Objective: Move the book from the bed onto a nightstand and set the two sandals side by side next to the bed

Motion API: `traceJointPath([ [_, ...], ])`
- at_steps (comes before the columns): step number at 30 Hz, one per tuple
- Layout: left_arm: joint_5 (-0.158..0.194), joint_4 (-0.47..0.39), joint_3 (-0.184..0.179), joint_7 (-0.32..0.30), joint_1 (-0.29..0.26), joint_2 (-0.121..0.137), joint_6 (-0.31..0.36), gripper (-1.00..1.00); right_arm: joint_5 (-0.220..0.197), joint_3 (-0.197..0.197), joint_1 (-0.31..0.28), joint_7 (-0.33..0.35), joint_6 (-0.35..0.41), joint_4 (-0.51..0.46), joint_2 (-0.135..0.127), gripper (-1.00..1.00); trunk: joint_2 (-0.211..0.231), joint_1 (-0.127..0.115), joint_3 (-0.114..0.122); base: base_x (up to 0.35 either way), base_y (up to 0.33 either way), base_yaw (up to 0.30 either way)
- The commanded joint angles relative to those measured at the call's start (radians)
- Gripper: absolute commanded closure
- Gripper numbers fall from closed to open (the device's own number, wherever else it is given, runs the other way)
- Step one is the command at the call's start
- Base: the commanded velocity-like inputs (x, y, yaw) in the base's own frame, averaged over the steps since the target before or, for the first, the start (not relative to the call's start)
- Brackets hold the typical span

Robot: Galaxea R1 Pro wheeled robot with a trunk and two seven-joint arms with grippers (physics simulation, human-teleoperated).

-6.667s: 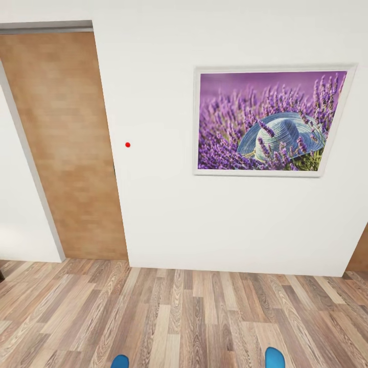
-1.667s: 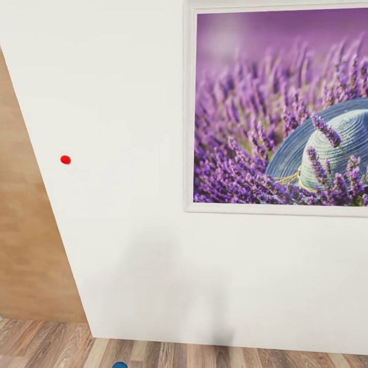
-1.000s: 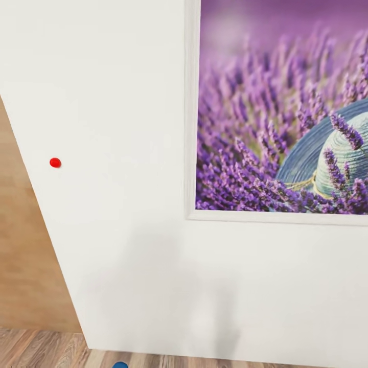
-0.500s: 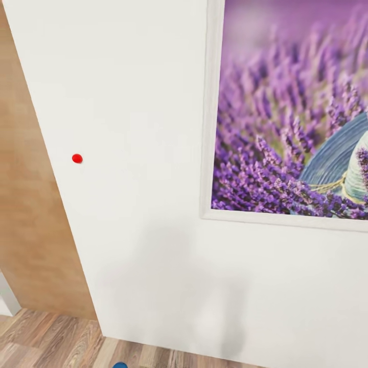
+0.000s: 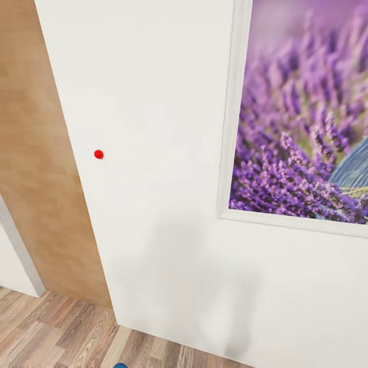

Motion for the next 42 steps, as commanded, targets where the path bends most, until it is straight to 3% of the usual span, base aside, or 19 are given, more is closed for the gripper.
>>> traceJointPath([
  [1, 0.01, 0.001, -0.009, 0.004, -0.001, 0.0, -0.004, 1.0, -0.004, 0.006, 0.0, -0.003, -0.003, 0.001, 0.0, 1.0, -0.001, 0.0, -0.001, 0.0, 0.0, 0.211],
  [42, 0.01, 0.001, -0.01, 0.003, 0.0, -0.002, -0.004, 1.0, -0.002, 0.007, 0.0, -0.003, -0.003, 0.0, 0.001, 1.0, -0.001, 0.0, -0.046, 0.0, 0.0, 0.212],
])
